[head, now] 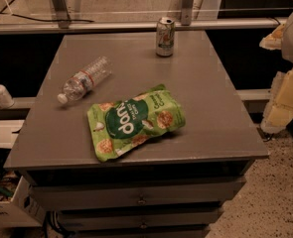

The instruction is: Move 7up can near water bottle

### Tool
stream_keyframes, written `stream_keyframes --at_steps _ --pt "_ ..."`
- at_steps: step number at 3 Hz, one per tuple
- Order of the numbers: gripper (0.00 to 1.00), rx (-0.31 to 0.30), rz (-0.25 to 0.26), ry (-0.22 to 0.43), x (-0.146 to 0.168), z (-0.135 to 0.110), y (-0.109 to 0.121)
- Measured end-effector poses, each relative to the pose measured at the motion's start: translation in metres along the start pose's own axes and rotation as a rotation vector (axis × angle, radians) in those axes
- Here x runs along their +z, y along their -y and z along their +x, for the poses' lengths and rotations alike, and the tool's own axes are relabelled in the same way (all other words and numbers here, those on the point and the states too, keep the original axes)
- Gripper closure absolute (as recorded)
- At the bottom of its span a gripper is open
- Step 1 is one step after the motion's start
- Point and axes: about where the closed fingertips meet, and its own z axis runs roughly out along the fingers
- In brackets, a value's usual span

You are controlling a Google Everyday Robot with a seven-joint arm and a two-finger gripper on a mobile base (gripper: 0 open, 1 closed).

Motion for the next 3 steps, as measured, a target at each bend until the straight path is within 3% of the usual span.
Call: stream_keyframes --at_steps 2,3 --pt "0.00 0.010 0.025 0.015 0.013 -0.001 0.009" --pt "0.00 0.040 0.061 0.059 0.044 -0.003 0.035"
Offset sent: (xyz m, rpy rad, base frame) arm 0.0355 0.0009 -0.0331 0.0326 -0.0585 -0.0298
